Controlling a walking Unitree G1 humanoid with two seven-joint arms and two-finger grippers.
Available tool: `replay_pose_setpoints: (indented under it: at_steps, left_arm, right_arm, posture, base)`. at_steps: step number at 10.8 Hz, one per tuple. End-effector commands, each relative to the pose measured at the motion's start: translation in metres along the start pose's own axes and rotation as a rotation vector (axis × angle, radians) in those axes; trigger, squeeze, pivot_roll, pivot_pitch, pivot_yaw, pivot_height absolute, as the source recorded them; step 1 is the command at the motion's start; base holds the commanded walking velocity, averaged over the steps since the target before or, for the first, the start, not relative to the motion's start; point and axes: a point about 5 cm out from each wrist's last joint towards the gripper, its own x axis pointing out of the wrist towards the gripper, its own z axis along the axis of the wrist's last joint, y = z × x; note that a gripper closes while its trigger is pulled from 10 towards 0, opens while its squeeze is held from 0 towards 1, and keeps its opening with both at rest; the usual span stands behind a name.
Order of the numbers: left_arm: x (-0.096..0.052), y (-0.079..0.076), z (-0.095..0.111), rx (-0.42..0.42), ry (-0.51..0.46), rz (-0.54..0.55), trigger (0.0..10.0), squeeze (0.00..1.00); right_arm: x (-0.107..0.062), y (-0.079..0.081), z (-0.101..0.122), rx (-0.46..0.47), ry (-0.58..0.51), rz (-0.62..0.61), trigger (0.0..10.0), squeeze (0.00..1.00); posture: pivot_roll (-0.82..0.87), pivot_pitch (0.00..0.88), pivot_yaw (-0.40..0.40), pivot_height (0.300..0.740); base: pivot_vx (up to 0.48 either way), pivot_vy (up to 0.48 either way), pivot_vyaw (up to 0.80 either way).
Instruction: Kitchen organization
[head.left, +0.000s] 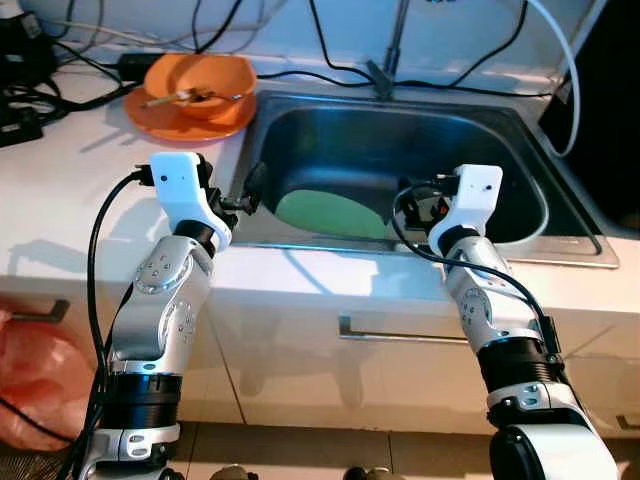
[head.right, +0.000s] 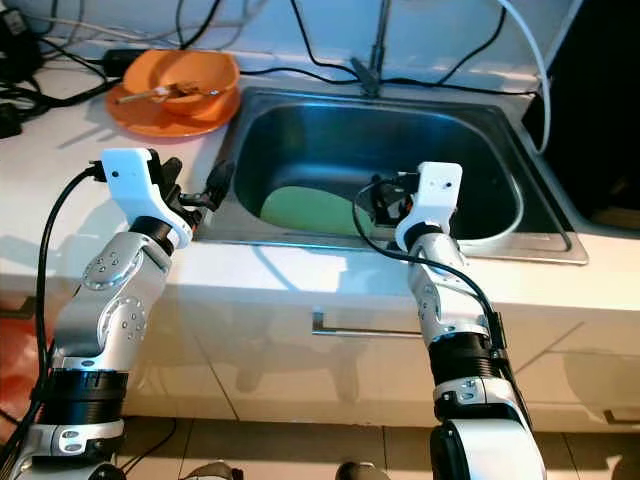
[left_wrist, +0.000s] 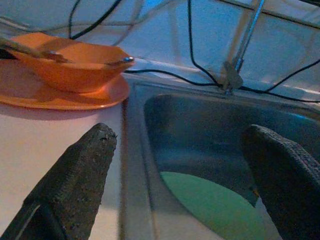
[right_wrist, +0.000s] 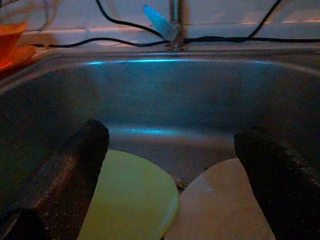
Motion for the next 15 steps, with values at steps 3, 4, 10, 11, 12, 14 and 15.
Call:
replay_pose_setpoints:
  at_steps: [3,4,10,11,12,14,15]
  left_arm:
    - [0.003,0.006,0.002,0.018,-0.004,0.042,10.0,0.0]
    - [0.005,0.01,0.004,0.03,-0.003,0.053,10.0,0.0]
    - [0.007,0.008,0.006,-0.02,0.007,0.059,10.0,0.0]
    - [0.007,0.008,0.007,-0.021,0.007,0.059,10.0,0.0]
    - [0.008,0.007,0.006,-0.023,0.012,0.06,10.0,0.0]
    - [0.008,0.005,0.005,-0.015,0.017,0.051,10.0,0.0]
    - [0.008,0.005,0.005,-0.014,0.014,0.051,10.0,0.0]
  right_arm:
    - [-0.004,0.002,0.002,0.0,-0.004,0.029,10.0,0.34]
    - [-0.005,0.006,0.003,-0.001,-0.013,0.053,10.0,0.26]
    - [-0.01,0.006,0.001,0.005,-0.003,0.068,10.0,0.21]
    - [-0.01,0.006,0.001,0.005,-0.001,0.068,10.0,0.21]
    - [-0.01,0.005,0.001,0.006,0.0,0.064,10.0,0.21]
    - [-0.01,0.004,0.002,0.006,0.001,0.06,10.0,0.2]
    - [-0.01,0.004,0.002,0.005,0.002,0.056,10.0,0.21]
  posture:
    - [0.13,0.048,-0.051,0.74]
    - [0.13,0.051,-0.053,0.74]
    - [0.13,0.065,-0.049,0.74]
    - [0.13,0.065,-0.049,0.74]
    - [0.13,0.064,-0.047,0.74]
    - [0.13,0.064,-0.049,0.74]
    - [0.13,0.063,-0.051,0.74]
  base:
    - [0.0,0.0,0.0]
    - [0.0,0.0,0.0]
    - [0.0,0.124,0.0]
    - [0.0,0.476,0.0]
    - [0.0,0.472,0.0]
    - [0.0,0.386,0.0]
    - [0.0,0.48,0.0]
